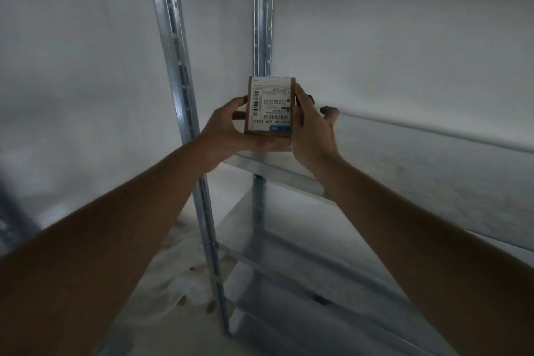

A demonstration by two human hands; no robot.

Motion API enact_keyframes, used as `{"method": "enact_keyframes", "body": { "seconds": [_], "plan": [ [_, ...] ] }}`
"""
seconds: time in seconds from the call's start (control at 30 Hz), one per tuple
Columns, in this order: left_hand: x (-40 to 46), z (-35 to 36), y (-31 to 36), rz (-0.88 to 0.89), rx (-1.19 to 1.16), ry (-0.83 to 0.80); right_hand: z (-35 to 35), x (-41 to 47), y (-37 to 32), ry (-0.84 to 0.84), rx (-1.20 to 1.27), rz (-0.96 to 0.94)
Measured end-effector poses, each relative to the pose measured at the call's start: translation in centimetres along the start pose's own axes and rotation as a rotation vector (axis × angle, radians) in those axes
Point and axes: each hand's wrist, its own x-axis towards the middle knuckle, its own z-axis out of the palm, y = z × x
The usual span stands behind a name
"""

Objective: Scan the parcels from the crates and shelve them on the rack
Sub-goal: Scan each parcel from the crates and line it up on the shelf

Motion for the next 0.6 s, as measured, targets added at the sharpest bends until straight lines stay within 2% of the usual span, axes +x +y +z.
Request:
{"method": "enact_keyframes", "body": {
  "seconds": [0.4, 0.6],
  "plan": [
    [7.0, -3.9, -2.7, -0.112, -0.042, -0.222, 4.1, 6.1, -1.2, -0.05, -0.193, 0.105],
    [9.4, -5.5, -4.4, -0.124, -0.05, -0.349, 6.3, 7.5, -0.7, -0.081, -0.285, 0.237]
  ]
}}
